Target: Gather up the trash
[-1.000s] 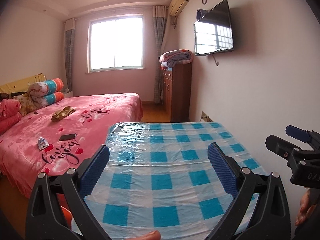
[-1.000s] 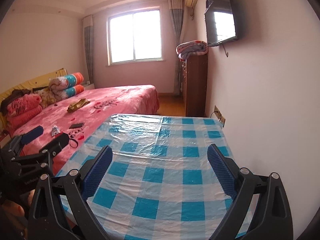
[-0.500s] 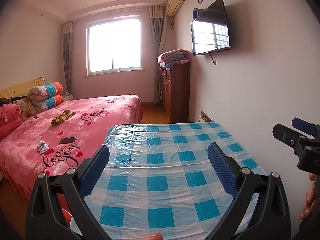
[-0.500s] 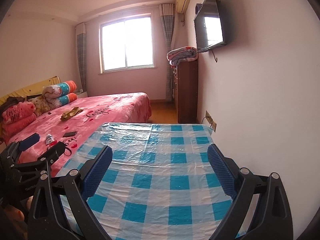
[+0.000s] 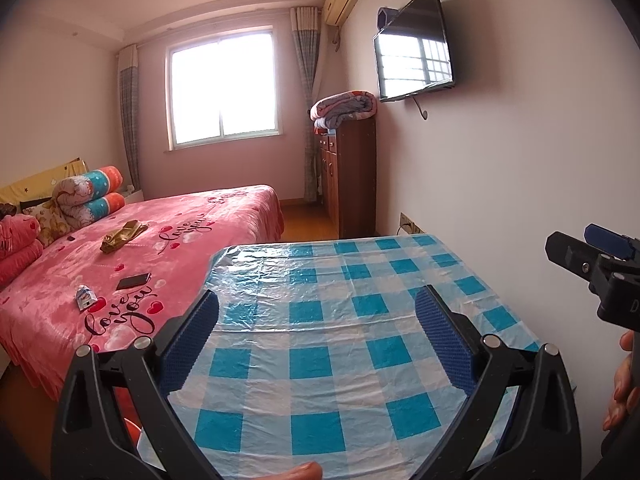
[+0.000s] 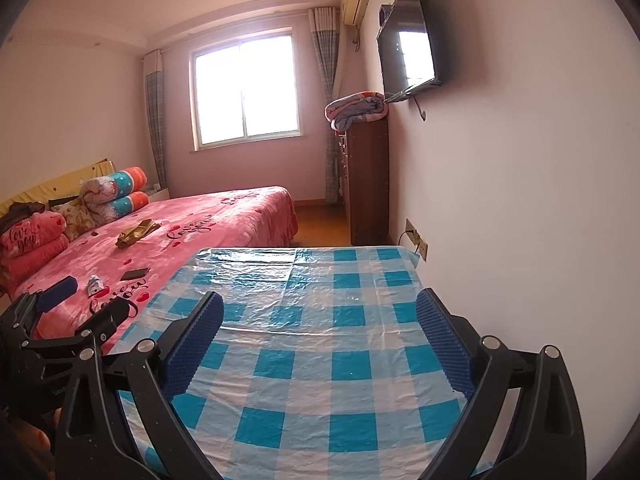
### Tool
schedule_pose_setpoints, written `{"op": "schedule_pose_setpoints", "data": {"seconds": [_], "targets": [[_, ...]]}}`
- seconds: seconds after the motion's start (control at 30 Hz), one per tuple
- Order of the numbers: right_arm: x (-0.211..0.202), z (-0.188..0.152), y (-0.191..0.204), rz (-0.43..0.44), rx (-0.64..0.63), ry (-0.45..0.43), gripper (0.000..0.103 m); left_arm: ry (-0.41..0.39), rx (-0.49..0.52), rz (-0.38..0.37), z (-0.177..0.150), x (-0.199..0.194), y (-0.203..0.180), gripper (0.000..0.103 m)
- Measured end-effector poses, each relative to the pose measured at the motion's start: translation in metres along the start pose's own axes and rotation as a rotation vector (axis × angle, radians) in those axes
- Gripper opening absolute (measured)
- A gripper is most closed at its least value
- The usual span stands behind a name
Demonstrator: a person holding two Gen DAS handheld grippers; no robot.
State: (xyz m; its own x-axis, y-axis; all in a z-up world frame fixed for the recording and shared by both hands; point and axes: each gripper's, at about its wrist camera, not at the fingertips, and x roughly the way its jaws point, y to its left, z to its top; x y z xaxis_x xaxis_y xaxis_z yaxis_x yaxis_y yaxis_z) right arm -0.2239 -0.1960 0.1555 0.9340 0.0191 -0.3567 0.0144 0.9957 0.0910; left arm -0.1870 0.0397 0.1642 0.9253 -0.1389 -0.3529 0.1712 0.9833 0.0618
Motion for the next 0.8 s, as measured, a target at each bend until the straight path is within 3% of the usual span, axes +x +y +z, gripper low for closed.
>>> {"op": "schedule_pose_setpoints", "data": {"seconds": [0.8], "targets": [[0.026, -0.006, 0.006, 0.025, -0.023, 0.028, 0.096, 0.030, -0.029, 0.019, -0.003, 0.017, 0.012, 0.099]]}}
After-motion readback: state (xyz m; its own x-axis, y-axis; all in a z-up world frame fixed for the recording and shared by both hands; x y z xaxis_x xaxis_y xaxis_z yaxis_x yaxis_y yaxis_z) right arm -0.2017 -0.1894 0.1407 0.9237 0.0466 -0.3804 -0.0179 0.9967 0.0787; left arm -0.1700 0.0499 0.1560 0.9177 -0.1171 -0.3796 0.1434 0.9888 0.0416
